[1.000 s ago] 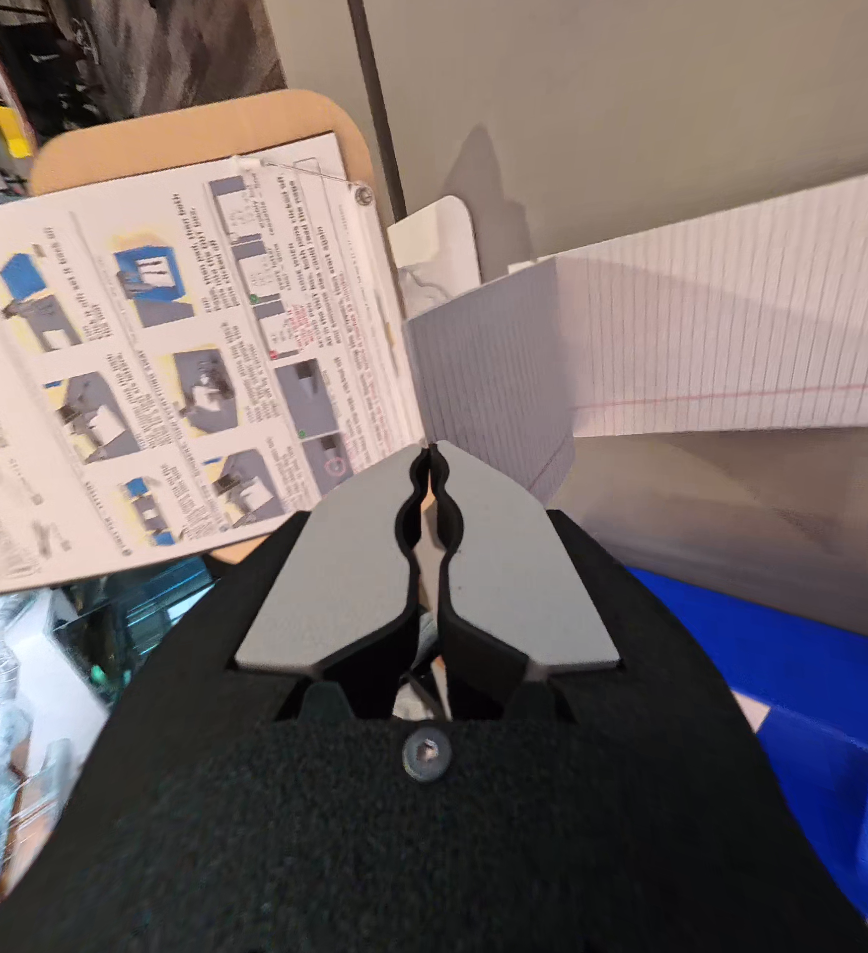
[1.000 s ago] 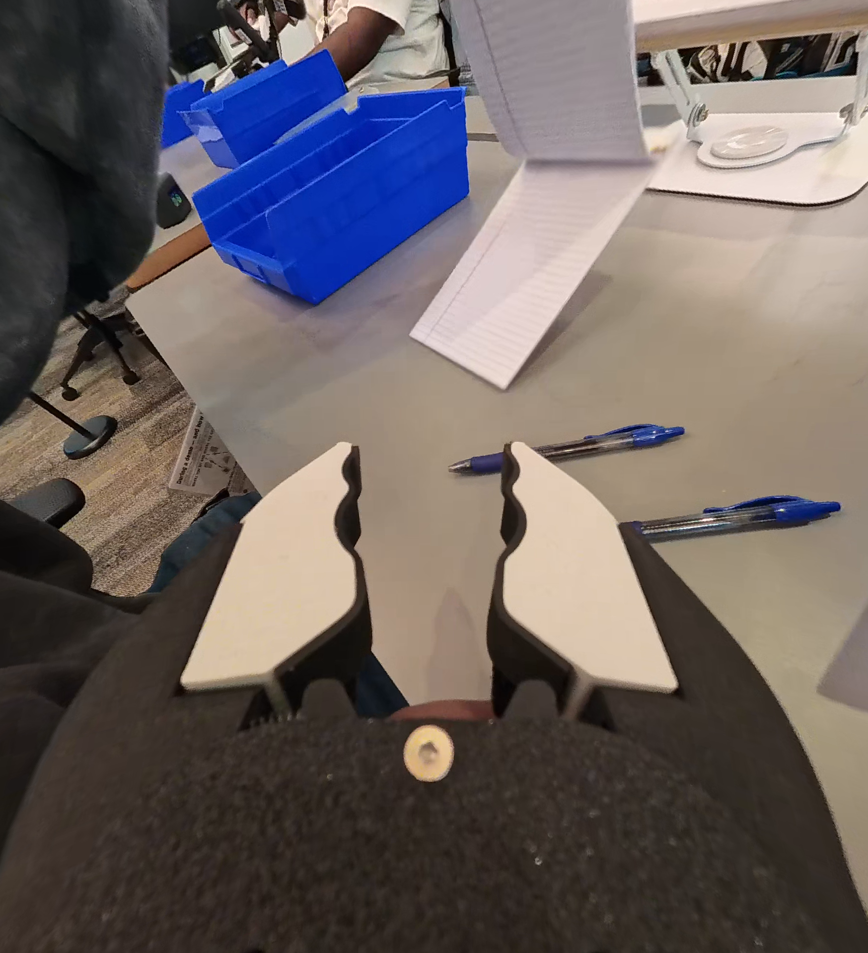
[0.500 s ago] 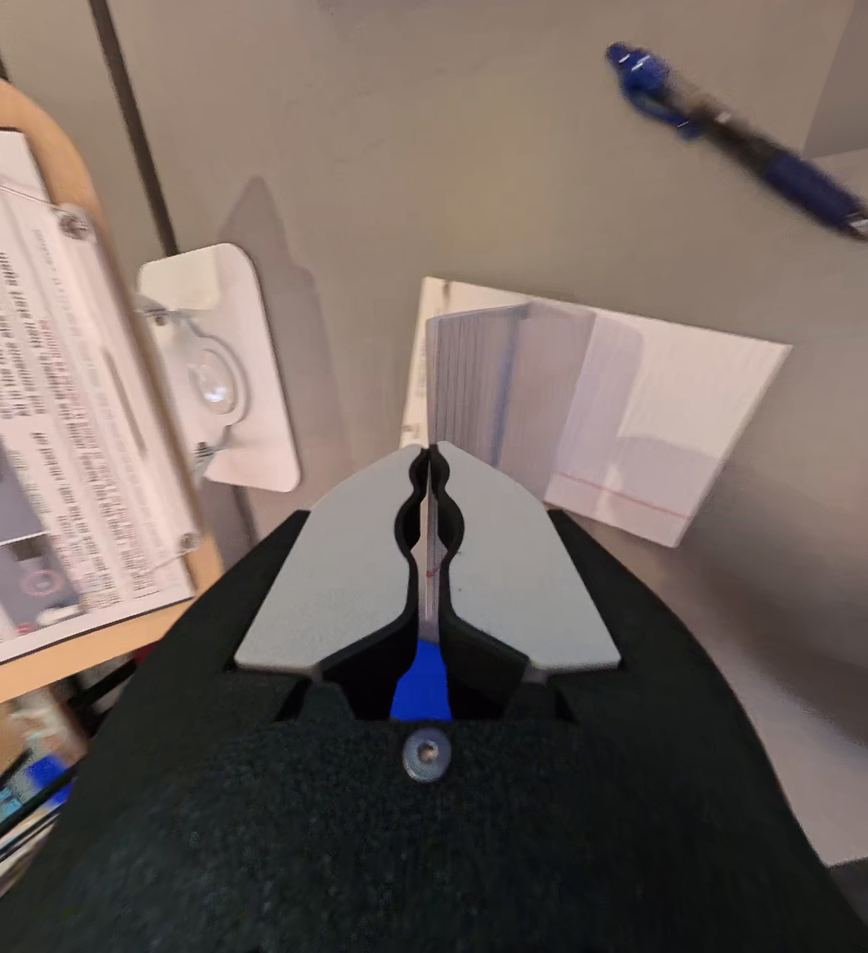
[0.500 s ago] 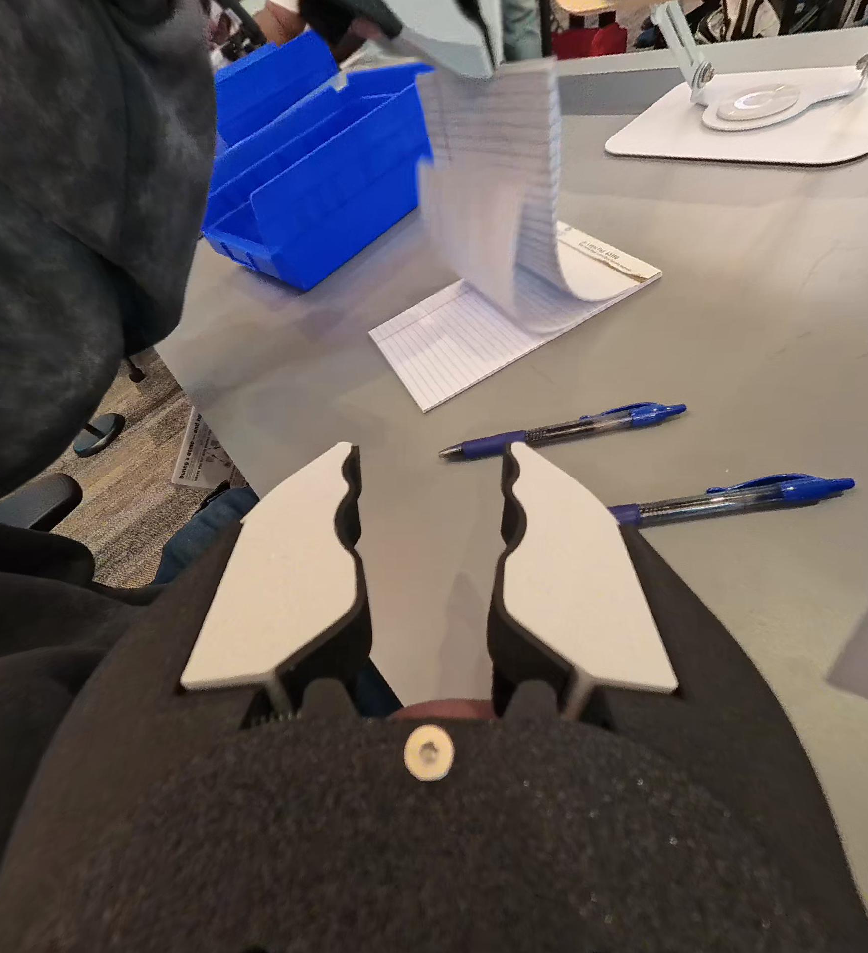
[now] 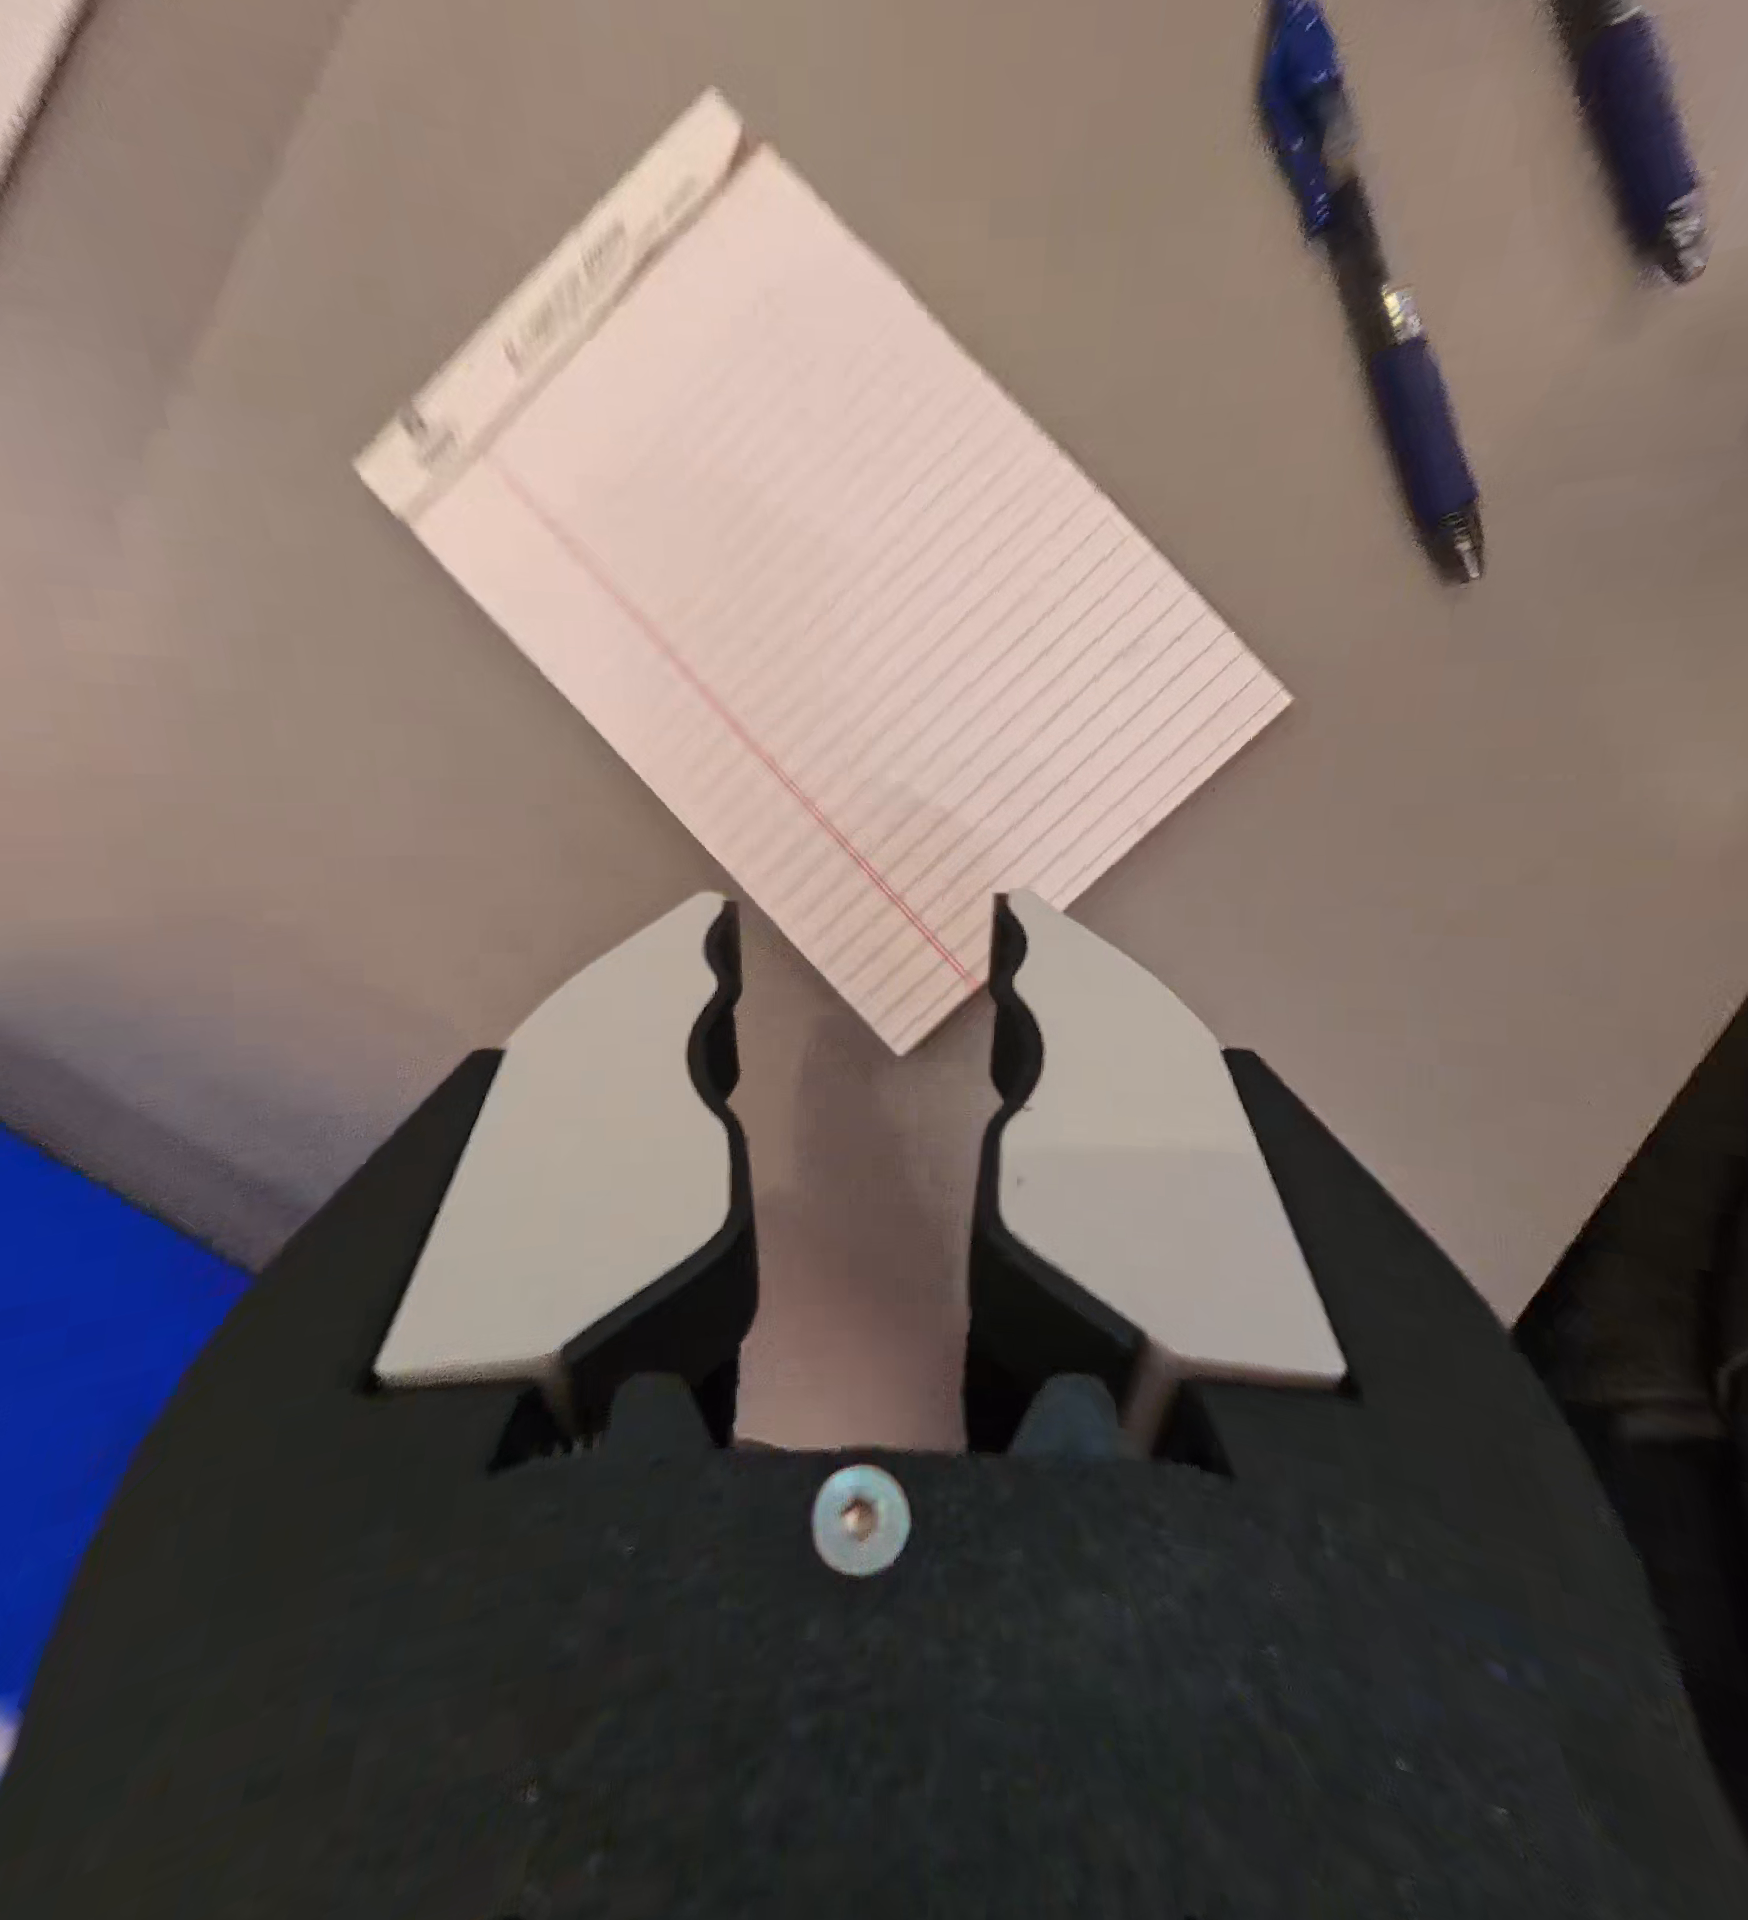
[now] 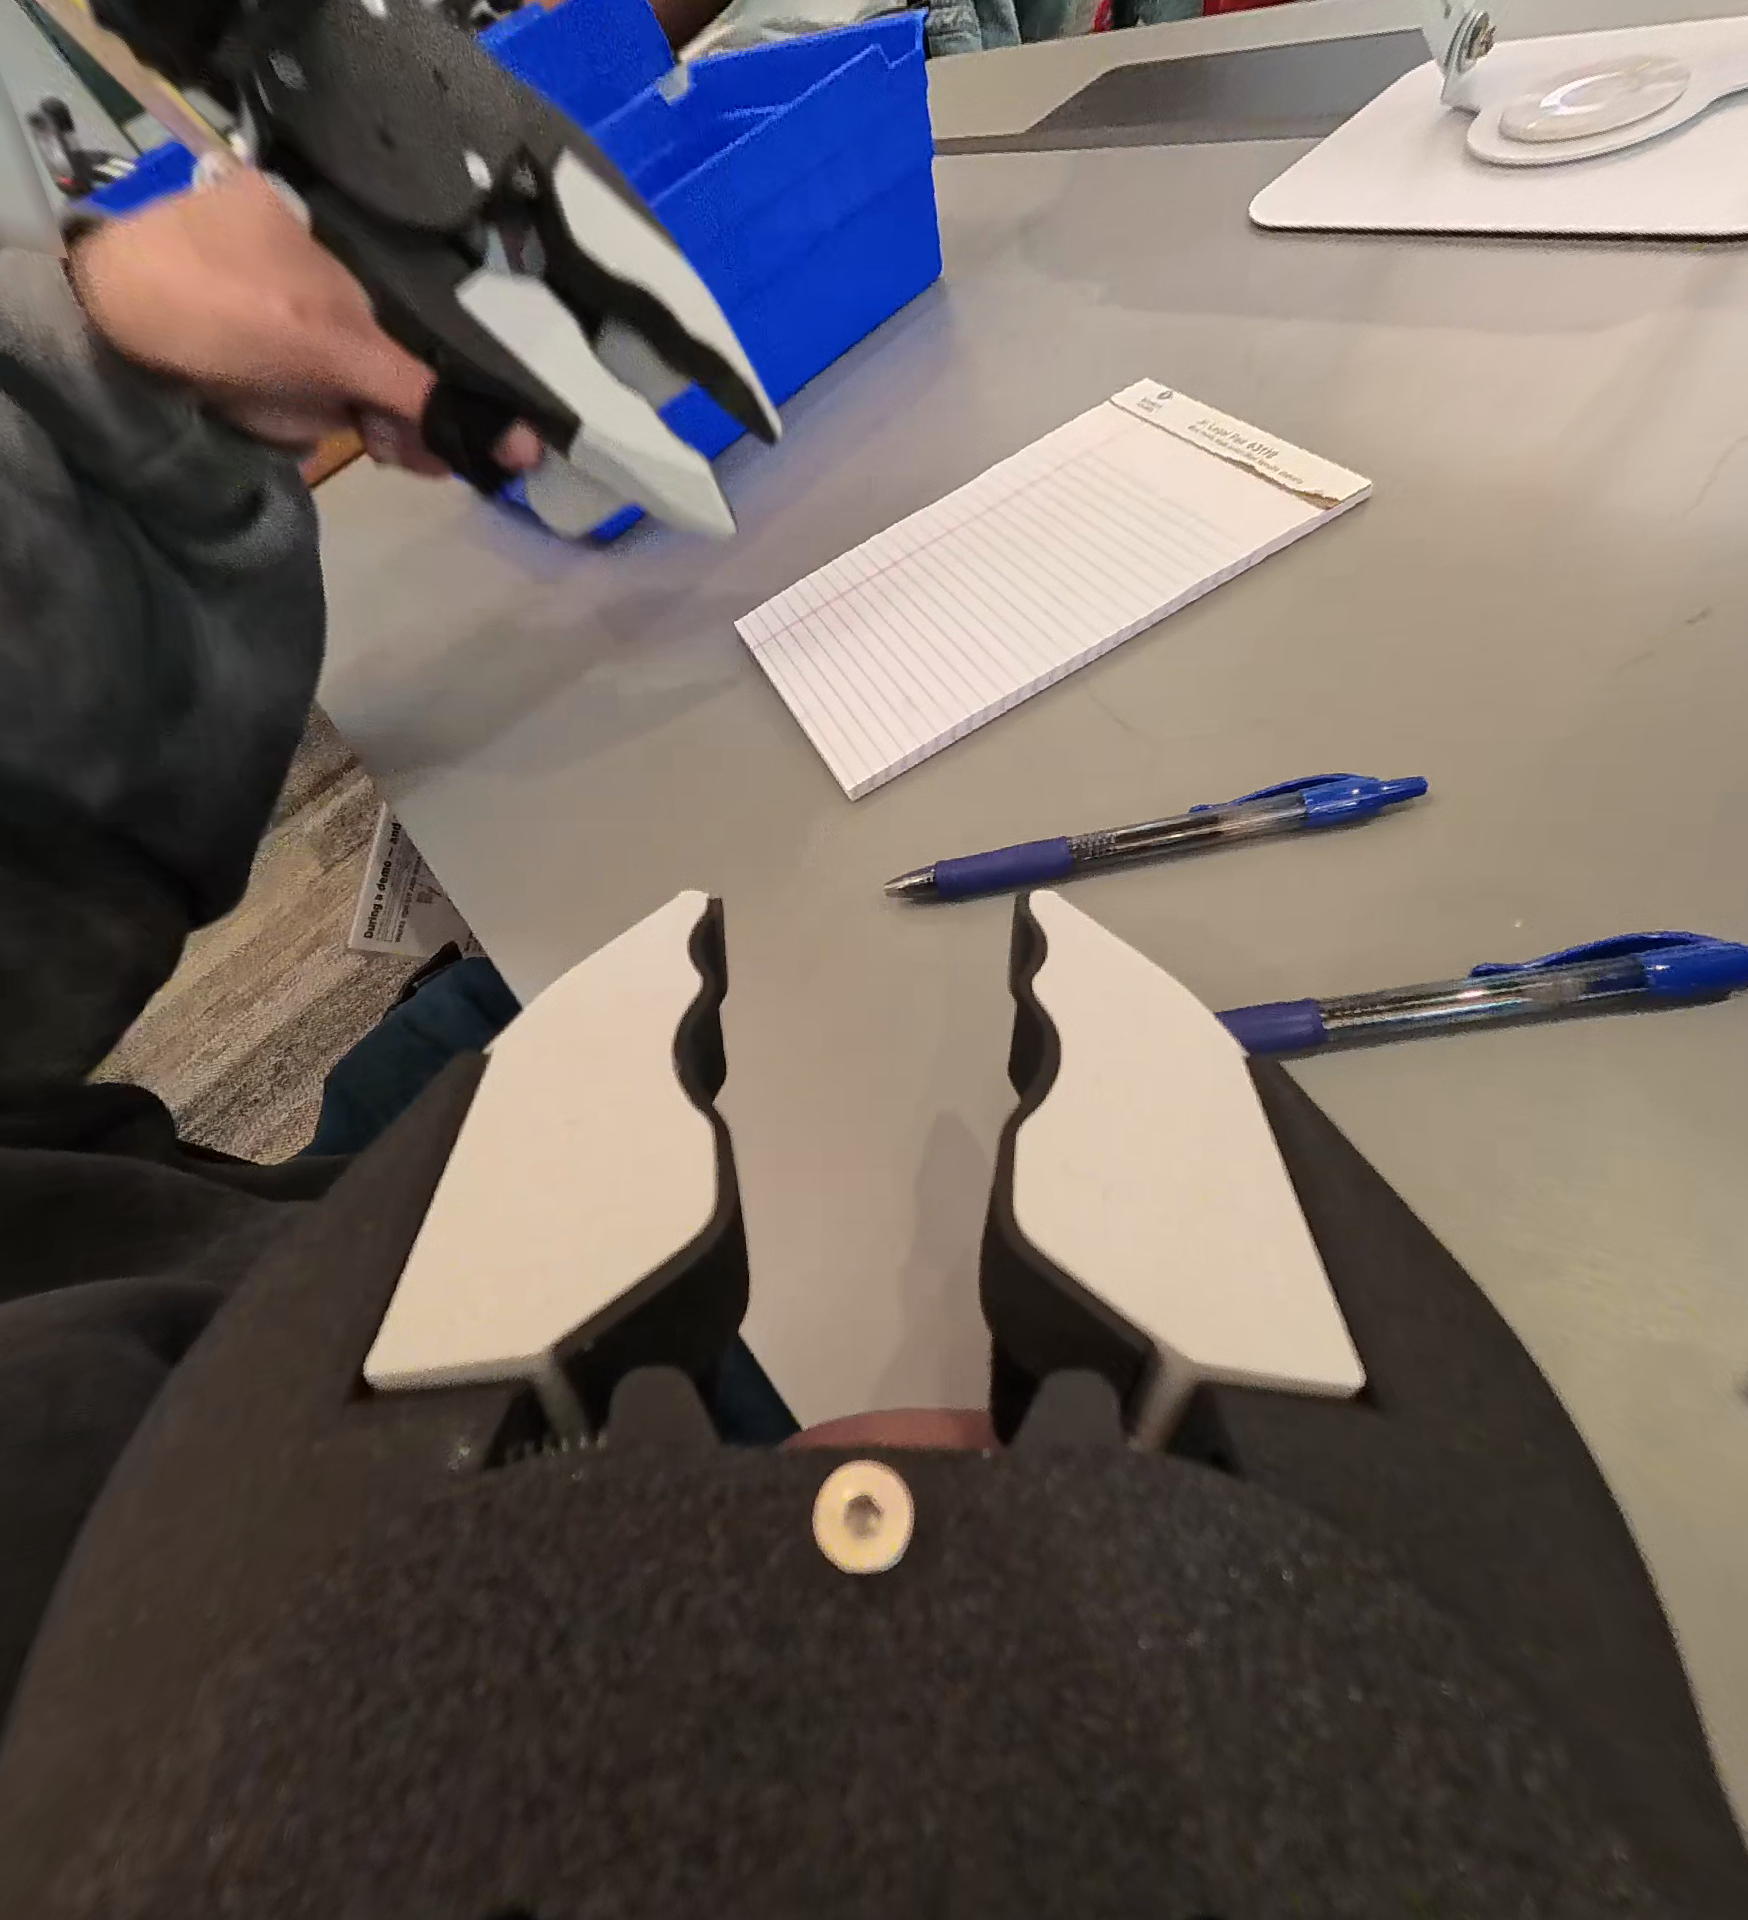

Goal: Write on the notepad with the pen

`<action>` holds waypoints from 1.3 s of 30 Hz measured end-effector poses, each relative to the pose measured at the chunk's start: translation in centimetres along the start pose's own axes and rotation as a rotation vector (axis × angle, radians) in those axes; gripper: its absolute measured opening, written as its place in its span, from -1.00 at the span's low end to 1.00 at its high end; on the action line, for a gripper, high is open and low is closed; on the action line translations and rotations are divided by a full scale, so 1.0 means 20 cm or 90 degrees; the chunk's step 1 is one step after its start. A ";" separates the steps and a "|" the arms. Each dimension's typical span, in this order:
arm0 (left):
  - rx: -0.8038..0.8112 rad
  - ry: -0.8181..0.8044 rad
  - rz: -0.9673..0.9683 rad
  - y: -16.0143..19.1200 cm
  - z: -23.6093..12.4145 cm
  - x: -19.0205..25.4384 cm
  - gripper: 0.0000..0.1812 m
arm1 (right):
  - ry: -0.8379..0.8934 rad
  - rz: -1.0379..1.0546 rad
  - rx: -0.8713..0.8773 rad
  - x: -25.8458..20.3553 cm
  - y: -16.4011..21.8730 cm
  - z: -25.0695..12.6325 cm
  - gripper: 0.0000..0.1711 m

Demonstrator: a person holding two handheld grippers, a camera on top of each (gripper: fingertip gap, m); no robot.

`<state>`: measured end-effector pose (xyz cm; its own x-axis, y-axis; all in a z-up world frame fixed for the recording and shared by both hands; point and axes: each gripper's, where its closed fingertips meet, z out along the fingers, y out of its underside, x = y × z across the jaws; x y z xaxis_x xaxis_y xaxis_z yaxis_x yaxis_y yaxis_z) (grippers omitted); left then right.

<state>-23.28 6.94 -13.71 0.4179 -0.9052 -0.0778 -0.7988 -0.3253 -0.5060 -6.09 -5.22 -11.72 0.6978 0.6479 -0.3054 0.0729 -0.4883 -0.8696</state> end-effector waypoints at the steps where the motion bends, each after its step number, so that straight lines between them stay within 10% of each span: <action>1: -0.003 0.001 -0.024 0.05 0.05 0.02 -0.47 | 0.000 -0.001 -0.003 0.00 0.00 0.01 -0.39; 26: 0.123 0.005 -0.278 -0.22 0.37 0.24 -0.37 | 0.009 0.006 -0.037 0.06 -0.03 0.09 -0.39; 39: 0.395 -0.081 -0.327 0.10 -0.53 0.08 -0.21 | 0.074 -0.042 -0.005 0.17 -0.14 0.03 -0.33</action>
<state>-28.72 1.94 -5.68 0.7429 -0.6338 0.2154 -0.1244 -0.4469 -0.8859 -4.32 -1.33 -10.45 0.7692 0.6070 -0.1999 0.1268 -0.4515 -0.8832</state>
